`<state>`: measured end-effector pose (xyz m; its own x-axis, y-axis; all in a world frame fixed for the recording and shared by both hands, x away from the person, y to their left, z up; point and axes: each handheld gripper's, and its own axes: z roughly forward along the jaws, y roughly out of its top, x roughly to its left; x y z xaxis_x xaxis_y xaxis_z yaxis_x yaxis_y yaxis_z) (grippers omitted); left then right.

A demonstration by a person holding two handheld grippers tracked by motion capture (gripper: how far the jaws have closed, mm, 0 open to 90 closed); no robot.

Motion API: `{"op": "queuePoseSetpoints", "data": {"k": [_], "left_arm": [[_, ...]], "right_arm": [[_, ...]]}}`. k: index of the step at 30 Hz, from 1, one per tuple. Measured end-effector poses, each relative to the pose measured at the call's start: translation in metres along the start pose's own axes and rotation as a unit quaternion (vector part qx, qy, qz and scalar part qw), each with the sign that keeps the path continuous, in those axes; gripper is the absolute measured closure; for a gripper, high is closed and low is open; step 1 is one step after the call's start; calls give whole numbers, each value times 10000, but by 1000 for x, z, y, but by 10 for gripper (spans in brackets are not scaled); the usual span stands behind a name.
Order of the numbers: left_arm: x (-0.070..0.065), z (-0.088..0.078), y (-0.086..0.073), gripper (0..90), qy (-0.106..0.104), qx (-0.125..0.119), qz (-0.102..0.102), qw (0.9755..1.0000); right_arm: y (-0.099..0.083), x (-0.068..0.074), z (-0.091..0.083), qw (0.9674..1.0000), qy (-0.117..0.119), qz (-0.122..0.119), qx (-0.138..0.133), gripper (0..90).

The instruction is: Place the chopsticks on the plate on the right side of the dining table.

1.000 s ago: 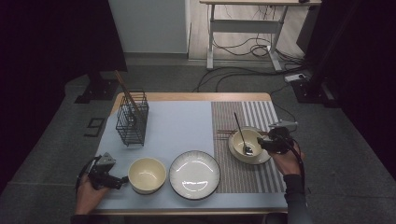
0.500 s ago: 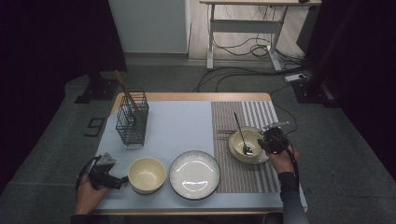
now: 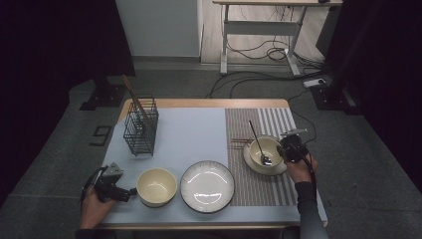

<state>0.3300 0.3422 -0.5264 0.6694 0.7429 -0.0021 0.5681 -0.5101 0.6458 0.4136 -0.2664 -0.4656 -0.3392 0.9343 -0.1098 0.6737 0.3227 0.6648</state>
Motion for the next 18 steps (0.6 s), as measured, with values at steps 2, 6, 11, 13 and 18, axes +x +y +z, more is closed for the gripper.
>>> {"op": "queuePoseSetpoints", "data": {"k": [2, 6, 11, 13, 18], "left_arm": [[0, 0, 0, 0, 0, -1, 0, 10000], [0, 0, 0, 0, 0, -1, 1, 10000], [0, 0, 0, 0, 1, -2, 1, 10000], [0, 0, 0, 0, 0, -1, 0, 10000], [0, 0, 0, 0, 1, -3, 1, 10000]], "right_arm": [[0, -1, 0, 10000, -15, -4, -5, 811], [0, -2, 0, 9999, -134, -55, 23, 808], [-1, -7, 0, 9997, -229, -12, 52, 805], [-2, -9, 0, 9997, -256, 14, 47, 805], [-3, -14, 0, 9994, -343, 70, 66, 803]]}}
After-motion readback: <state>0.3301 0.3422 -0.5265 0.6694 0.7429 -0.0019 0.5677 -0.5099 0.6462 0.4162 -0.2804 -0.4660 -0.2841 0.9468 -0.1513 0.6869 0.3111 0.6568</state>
